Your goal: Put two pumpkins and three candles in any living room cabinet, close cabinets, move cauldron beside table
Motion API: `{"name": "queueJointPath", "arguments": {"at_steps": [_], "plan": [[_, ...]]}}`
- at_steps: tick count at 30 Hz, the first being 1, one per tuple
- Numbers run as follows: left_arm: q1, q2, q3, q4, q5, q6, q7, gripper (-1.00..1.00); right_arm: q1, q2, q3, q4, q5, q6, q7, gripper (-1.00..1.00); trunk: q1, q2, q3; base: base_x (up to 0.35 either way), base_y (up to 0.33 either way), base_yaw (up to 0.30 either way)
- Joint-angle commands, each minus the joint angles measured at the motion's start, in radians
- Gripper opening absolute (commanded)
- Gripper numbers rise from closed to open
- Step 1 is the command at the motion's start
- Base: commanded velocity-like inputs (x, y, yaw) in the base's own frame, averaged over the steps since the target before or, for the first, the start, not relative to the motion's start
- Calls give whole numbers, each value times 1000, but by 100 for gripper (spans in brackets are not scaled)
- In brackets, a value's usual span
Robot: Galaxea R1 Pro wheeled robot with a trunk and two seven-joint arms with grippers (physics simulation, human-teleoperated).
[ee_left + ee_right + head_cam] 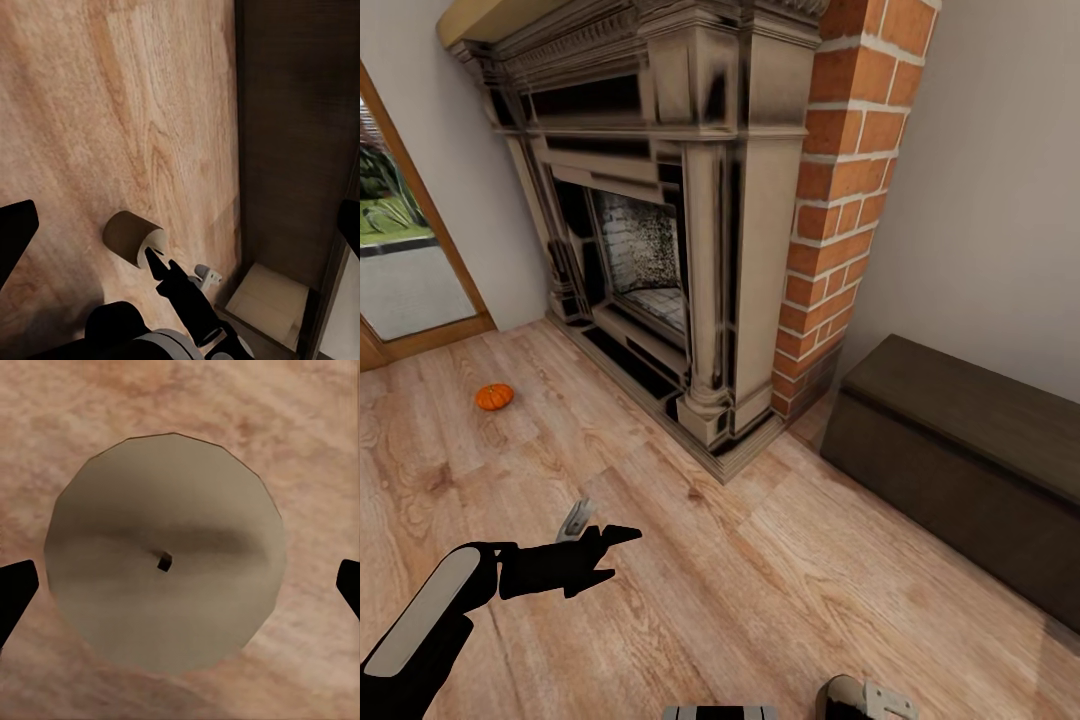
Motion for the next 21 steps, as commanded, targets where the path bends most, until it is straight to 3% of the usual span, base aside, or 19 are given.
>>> {"name": "queueJointPath", "arguments": {"at_steps": [1,9,16,21], "plan": [[-1,1,-1,-1,11,0,10,100,-1,0,9,0,-9,-7,-5,100,0,0,-1,0,0,0],[-1,1,-1,-1,10,0,10,100,-1,4,9,1,-8,-12,-5,100,0,0,-1,0,0,0],[-1,2,-1,-13,13,1,9,100,-1,28,30,1,-6,-15,-5,100,0,0,-1,0,0,0],[10,33,0,-77,68,3,-41,100,-1,33,35,1,-6,-15,-5,100,0,0,-1,0,0,0]]}}
